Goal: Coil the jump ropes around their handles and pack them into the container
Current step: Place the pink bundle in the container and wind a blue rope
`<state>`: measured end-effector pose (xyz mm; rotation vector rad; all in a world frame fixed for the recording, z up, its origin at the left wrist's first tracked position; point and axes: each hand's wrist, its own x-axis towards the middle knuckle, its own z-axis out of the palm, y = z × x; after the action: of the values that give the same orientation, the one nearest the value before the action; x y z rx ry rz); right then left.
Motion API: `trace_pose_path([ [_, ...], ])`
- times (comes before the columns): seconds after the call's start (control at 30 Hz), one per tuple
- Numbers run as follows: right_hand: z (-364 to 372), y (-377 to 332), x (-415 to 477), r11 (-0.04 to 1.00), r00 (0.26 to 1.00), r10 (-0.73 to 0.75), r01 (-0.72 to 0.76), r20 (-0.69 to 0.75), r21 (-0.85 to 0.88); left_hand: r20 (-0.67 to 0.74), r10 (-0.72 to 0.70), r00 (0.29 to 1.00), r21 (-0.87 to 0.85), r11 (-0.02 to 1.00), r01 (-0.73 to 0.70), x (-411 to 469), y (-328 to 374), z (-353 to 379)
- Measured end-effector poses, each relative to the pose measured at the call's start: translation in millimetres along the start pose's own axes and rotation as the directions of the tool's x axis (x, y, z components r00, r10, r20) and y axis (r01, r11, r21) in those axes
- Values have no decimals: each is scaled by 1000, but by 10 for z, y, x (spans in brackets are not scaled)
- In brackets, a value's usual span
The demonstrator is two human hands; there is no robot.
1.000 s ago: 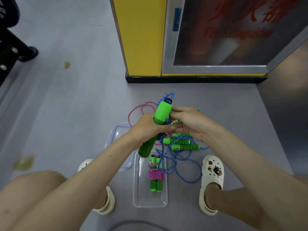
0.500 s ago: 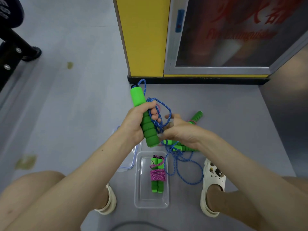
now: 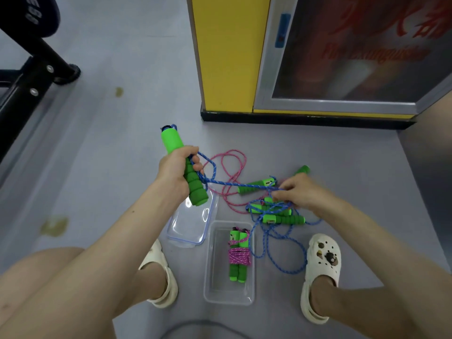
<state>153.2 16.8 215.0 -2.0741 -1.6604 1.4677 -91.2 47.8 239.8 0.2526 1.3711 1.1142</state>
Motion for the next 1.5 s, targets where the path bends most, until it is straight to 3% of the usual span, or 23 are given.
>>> trace_pose_path([
  [0.1, -38, -3, -41, 948, 999, 40, -41, 8, 316, -37, 47, 998, 66, 997, -45, 11, 22, -68],
  [0.23, -59, -149, -124, 804, 995, 5, -64, 100, 592, 44, 149, 988, 206, 966, -155, -94, -70, 22],
  [0.4, 4, -317, -145, 673, 969, 80, -227, 236, 704, 270, 214, 939, 419, 852, -314, -230, -189, 160],
  [0.5, 23, -396, -139, 510, 956, 48, -274, 291, 816, 391, 173, 904, 488, 794, -363, -319, -284, 250],
  [0.57, 13, -442, -152, 466, 954, 1, -265, 299, 844, 418, 136, 898, 515, 779, -358, -328, -339, 290],
  [0.73, 78, -474, -143, 562, 949, -107, -189, 297, 806, 447, 60, 893, 542, 775, -324, -293, -467, 336],
  [0.9, 112, -505, -133, 611, 967, -175, -41, 186, 791, 411, -42, 911, 353, 928, -117, -273, -481, 384],
  [1.03, 130, -473, -153, 715, 976, -200, 87, 84, 693, 424, -91, 901, 320, 946, -55, -310, -446, 415],
  [1.2, 150, -457, -117, 769, 993, 3, 74, -120, 635, 337, -49, 940, 262, 964, -43, -292, -414, 432],
  [1.4, 277, -355, -117, 930, 989, 35, -85, 142, 358, 311, -95, 946, 55, 995, 82, -302, -377, 463],
  [1.5, 340, -317, -112, 923, 979, 16, -93, 206, 372, 289, -106, 952, 29, 994, 103, -289, -364, 447],
])
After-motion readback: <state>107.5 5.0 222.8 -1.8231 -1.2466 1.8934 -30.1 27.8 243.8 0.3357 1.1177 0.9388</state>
